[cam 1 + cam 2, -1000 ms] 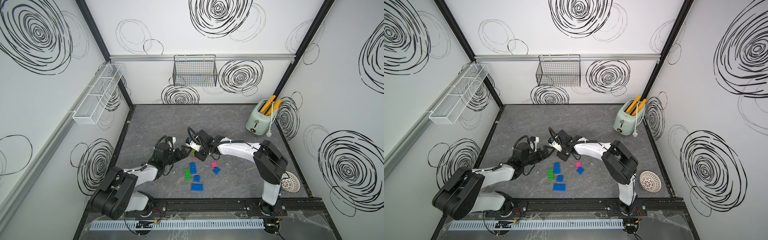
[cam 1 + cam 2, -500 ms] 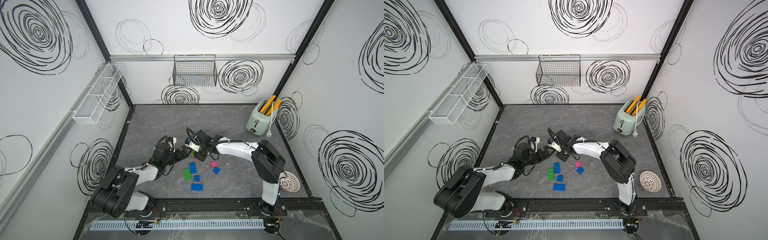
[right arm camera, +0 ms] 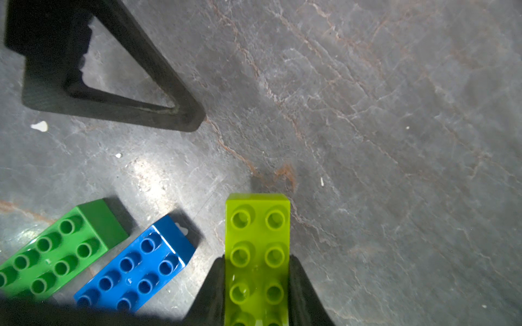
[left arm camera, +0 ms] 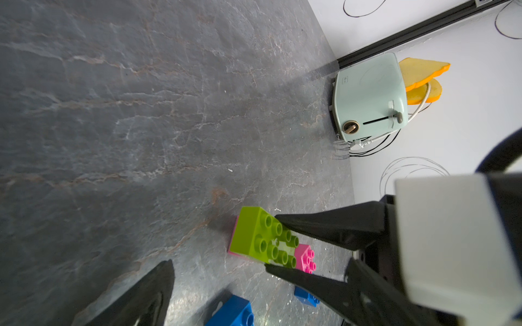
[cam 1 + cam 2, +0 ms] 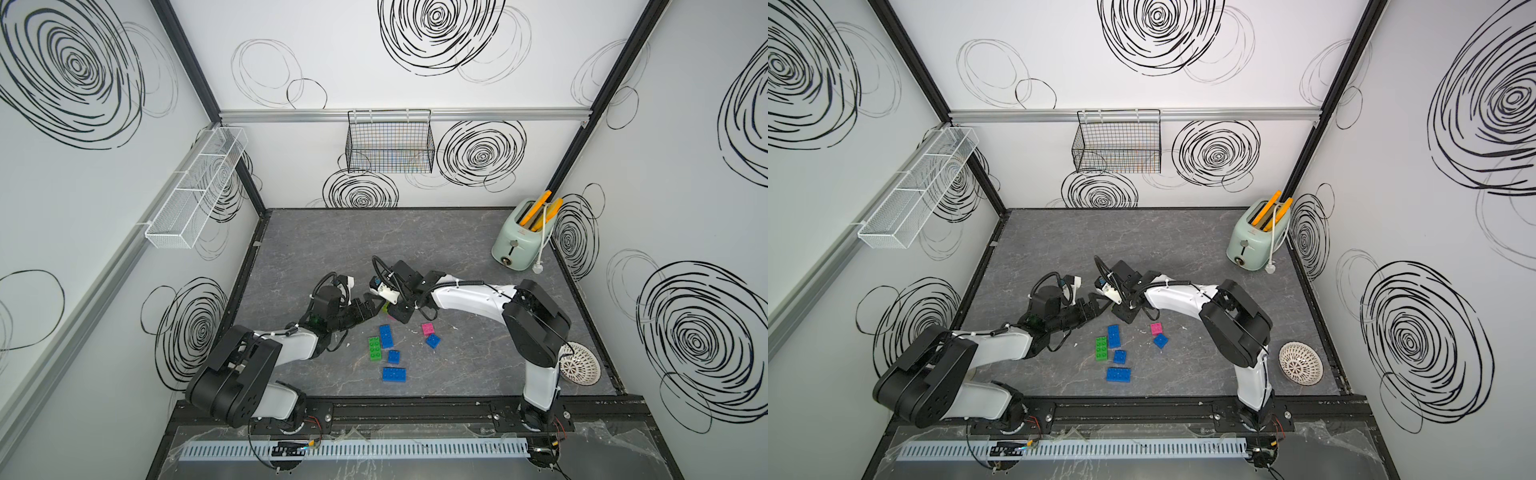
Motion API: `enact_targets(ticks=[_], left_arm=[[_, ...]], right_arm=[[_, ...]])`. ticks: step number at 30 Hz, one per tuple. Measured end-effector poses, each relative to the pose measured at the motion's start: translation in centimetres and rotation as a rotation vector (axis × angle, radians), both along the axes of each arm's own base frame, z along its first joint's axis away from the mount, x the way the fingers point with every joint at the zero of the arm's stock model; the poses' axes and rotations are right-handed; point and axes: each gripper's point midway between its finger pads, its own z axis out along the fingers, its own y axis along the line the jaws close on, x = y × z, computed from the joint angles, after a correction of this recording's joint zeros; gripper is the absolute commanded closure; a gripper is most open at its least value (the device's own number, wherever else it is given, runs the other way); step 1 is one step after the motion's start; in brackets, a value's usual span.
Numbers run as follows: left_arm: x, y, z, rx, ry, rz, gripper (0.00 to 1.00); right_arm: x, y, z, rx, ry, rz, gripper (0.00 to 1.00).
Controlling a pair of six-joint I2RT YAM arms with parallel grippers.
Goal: Assemble a heart with lego
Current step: Assemble the lego brick with the lego brick.
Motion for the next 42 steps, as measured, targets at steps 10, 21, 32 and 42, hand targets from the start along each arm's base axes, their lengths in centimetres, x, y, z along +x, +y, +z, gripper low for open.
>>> enact_targets(ticks=[10,21,32,42], left_arm=[[0.0,-0.1,-0.2,0.001,0.008,-0.003,0.01],[-0.5,-0.6,-1.3,0.01,0.055,-0.027,0.01],[-0.7,-0.9,-1.1,0.004,0.056,-0.04,0.01],[-0.8,-1.0,-1.1,0.0,0.06,-0.046,0.01]], right_arm=[[0.1,0.0,-0.3,-0.008,-0.02,0.0,0.78],[-0.3,0.3,-0.3,-0.005,-0.05,0.015,0.78],[-0.2,-1.4,-0.4,0.023,0.004,-0.012,0.77],[-0.3,-1.7,-0.5,0.018,0.017,-0.015,0.77]])
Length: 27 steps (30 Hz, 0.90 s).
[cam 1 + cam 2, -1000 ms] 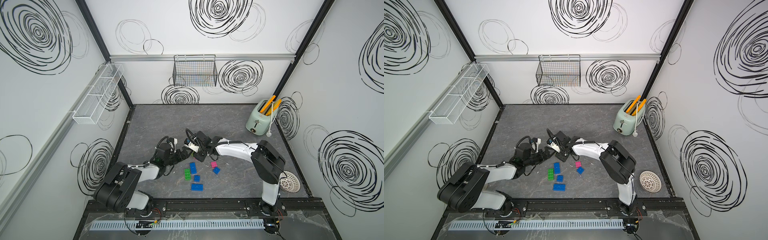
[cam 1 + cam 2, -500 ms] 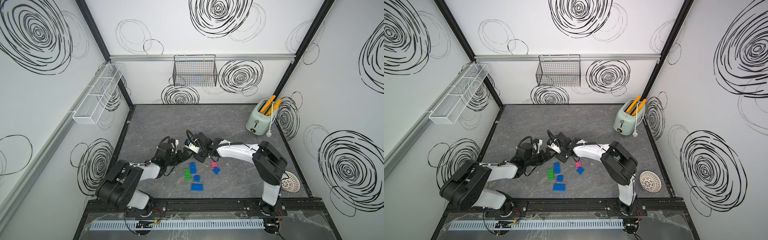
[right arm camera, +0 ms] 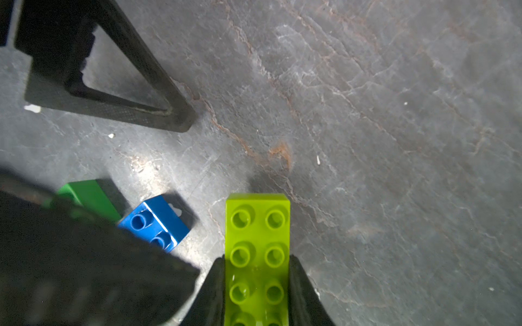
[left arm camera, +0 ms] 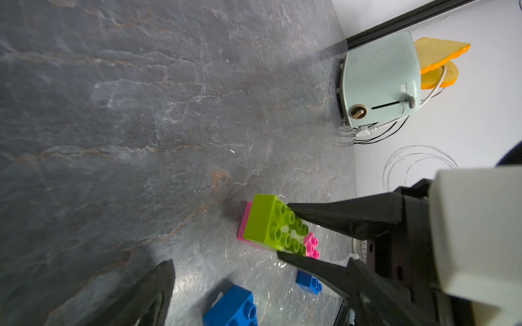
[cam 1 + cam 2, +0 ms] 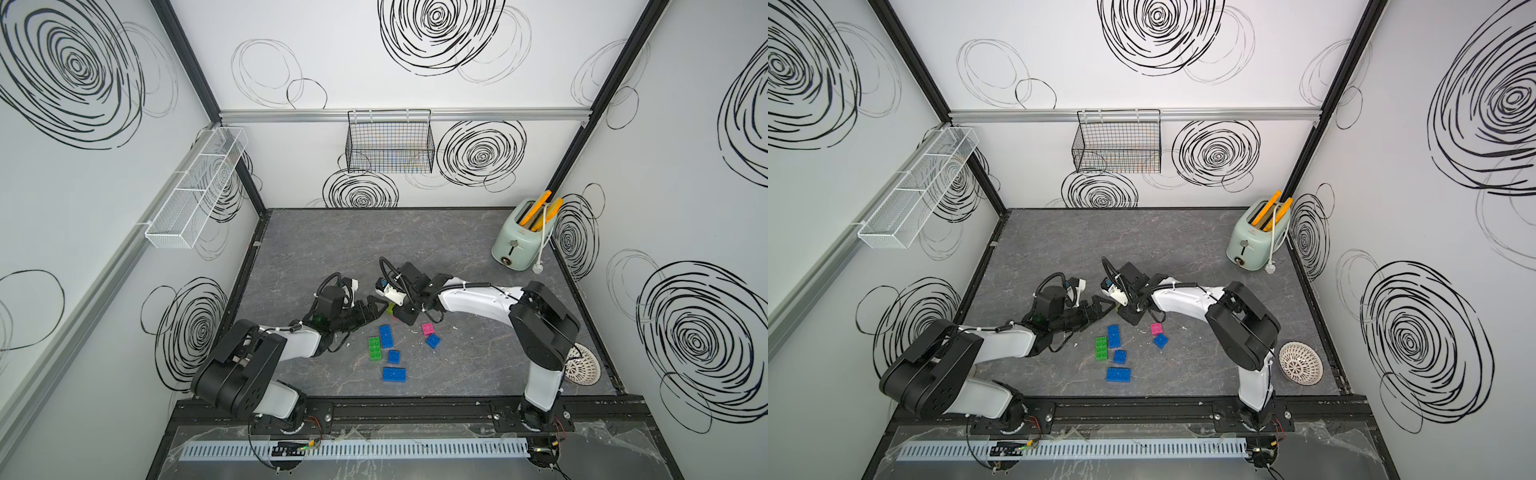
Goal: Assemble a heart with lego
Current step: Assemble the lego brick with the lego brick.
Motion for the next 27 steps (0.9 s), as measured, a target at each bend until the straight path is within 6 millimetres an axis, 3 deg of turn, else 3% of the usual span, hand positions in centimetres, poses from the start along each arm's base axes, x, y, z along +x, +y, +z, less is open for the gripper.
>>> enact_targets(ticks=[6,8,11,14,18,22,24,27], left_arm=[[0.0,0.0,0.0,0.0,0.0,0.0,0.0],[0.0,0.0,0.1,-0.001,-0.001,0.0,0.0],[0.0,0.0,0.1,-0.001,-0.001,0.0,0.0],[0.1,0.0,0.1,-0.001,-0.001,0.001,0.01],[0.1,0.1,0.3,-0.003,-0.007,0.004,0.02],[0.3,0.2,0.6,-0.006,-0.016,0.013,0.03],[0.5,0.4,0.7,-0.009,-0.018,0.021,0.03],[1.0,1.2,1.2,-0.016,-0.029,0.056,0.03]], right_arm=[[0.2,0.0,0.0,-0.007,-0.004,-0.004,0.72],[0.3,0.0,0.1,-0.003,-0.007,-0.01,0.66],[0.3,-0.3,0.2,0.001,-0.016,-0.027,0.49],[0.1,-1.8,0.4,-0.004,-0.023,-0.061,0.37],[0.6,-2.6,4.9,0.1,-0.093,-0.105,0.27],[1.0,-2.2,10.0,0.243,-0.159,-0.127,0.27],[0.6,-1.9,10.6,0.271,-0.146,-0.128,0.27],[-0.4,-1.4,9.4,0.256,-0.095,-0.139,0.27]])
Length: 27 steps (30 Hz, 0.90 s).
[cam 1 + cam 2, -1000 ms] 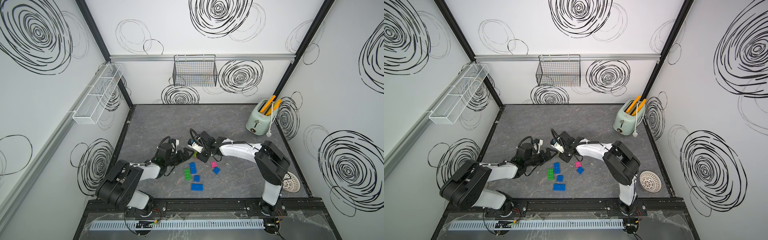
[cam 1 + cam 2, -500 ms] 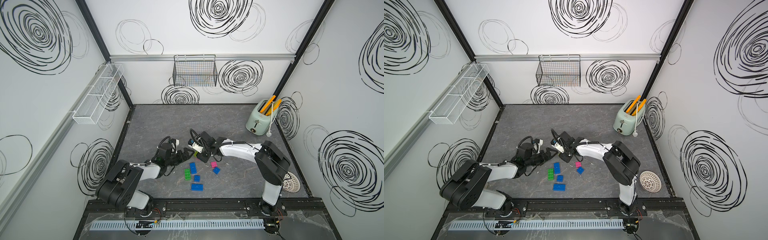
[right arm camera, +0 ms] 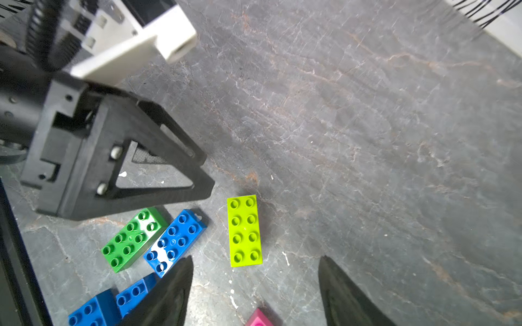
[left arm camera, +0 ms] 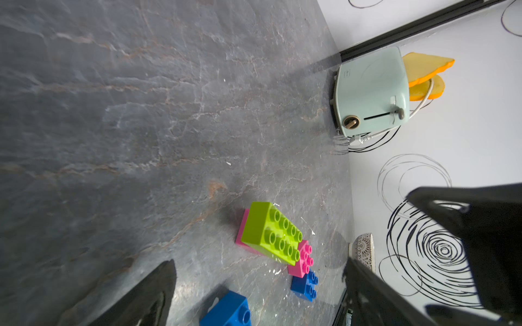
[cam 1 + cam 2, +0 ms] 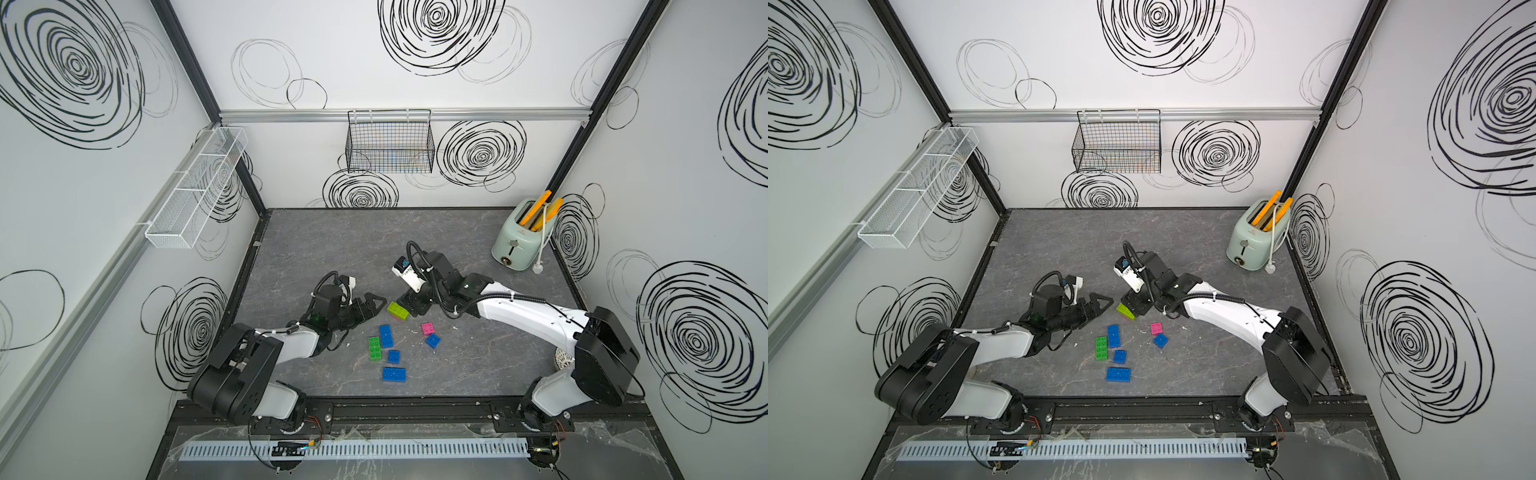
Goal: Assemble a heart with lego
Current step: Assemble the lego brick with the lego brick, then pick up the lego brick from the center of the board.
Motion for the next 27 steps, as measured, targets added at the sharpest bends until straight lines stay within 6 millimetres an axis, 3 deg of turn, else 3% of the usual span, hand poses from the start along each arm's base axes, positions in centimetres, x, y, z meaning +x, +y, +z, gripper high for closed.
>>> enact_targets(ticks=[6,12,19,27], left_arm=[[1.0,4.1,1.6,0.014,-0.033,0.152,0.03],[1.6,8.1,3.7,0.019,-0.068,0.287,0.03],[1.3,10.6,4.2,0.015,-0.07,0.358,0.03],[0.7,10.7,3.6,0.005,-0.051,0.35,0.03]], right_arm=[[-4.6,2.3,-3.6,-0.064,0.126,0.033,0.28],[-8.1,4.0,-7.6,-0.148,0.227,0.027,0.38],[-8.0,4.5,-10.4,-0.203,0.263,-0.054,0.45],[-7.3,4.9,-10.4,-0.202,0.254,-0.093,0.5]])
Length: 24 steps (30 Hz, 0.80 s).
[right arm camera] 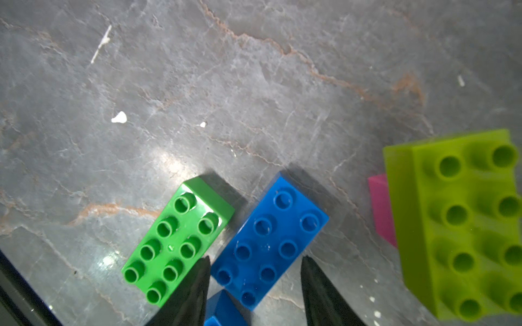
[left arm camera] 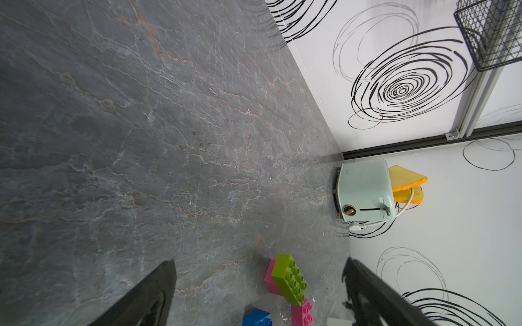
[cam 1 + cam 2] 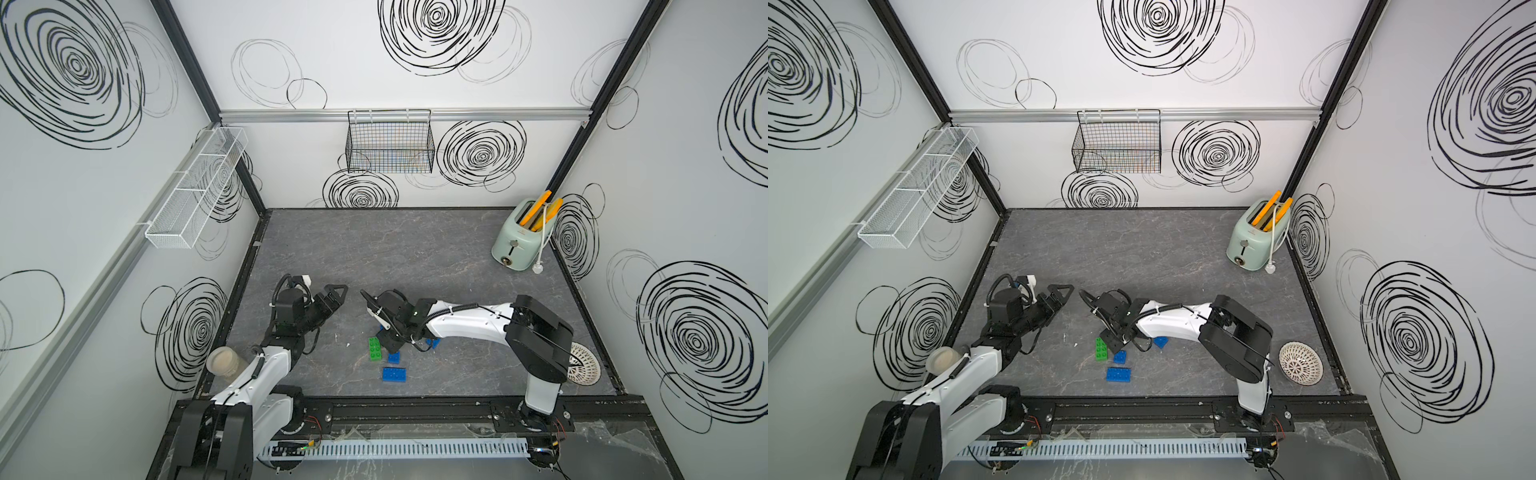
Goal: Assemble a heart with lego
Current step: Pick up the lego brick from the center of the board.
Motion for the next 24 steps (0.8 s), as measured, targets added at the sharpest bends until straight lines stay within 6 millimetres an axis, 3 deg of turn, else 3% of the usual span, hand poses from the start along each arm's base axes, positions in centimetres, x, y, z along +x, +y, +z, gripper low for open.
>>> enact_targets(ticks=[6,15,24], left_arm=[[-0.1,-0.1,0.0,-0.005,0.002,-0.009,0.03],[-0.3,-0.1,-0.3,-0.005,0.009,-0.01,0.03],[-0.3,-0.2,-0.3,-0.007,0.009,-0.012,0.03]], right_arm=[[0.4,0.0,0.0,-0.01,-0.019,-0.006,0.58],[0.7,-0.2,-0.1,-0.039,-0.039,0.022,0.51],[0.6,-0.5,-1.3,-0.081,-0.03,0.036,0.56]])
